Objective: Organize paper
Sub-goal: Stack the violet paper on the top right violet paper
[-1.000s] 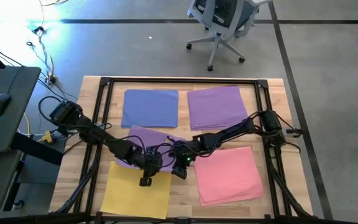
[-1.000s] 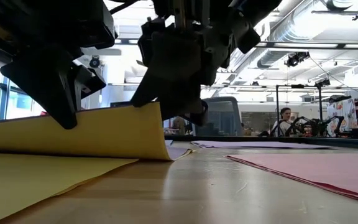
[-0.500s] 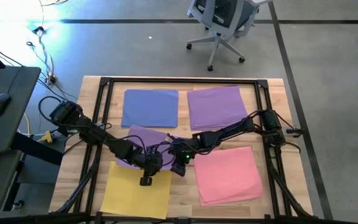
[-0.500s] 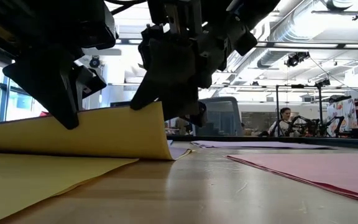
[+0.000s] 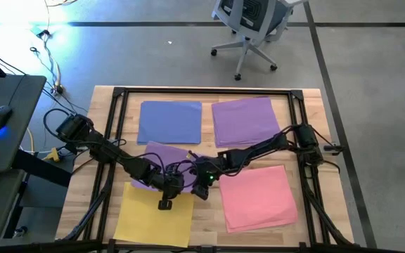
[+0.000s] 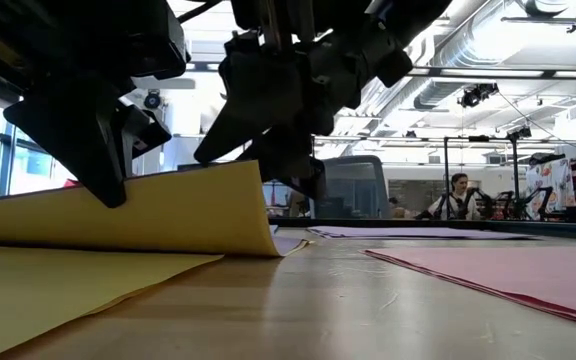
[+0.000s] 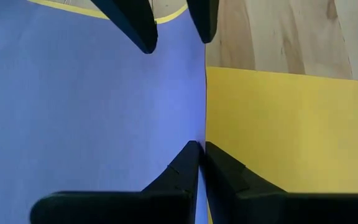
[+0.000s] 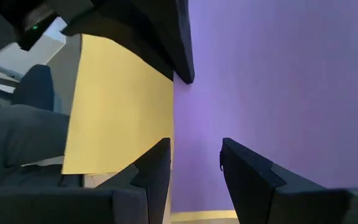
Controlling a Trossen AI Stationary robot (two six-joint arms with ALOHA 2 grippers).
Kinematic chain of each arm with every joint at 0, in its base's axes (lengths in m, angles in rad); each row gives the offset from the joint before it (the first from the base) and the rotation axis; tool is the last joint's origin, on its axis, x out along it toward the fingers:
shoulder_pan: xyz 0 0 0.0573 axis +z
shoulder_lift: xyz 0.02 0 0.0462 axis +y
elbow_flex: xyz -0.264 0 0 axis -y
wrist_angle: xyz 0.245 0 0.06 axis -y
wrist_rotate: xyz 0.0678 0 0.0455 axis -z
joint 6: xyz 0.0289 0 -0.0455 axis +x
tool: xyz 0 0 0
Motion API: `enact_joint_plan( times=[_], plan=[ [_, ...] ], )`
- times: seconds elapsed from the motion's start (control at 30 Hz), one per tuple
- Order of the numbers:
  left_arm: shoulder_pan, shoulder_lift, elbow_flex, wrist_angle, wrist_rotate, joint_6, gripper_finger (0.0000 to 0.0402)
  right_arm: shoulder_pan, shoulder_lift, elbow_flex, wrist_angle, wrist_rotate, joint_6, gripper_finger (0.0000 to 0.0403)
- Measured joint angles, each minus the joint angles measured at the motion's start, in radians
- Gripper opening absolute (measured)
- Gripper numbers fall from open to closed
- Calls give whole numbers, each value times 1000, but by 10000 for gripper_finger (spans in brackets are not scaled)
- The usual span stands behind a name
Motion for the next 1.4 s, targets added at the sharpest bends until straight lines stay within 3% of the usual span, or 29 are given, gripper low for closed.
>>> enact_joint_plan(
  times=[0.33,1.4],
  plan=[
    [0,0,0,-1,0,0,0,0,0,0,-84,49,8,126],
    [0,0,0,-9,13,8,0,-46,-4,0,-85,-121,-107,126]
  ],
)
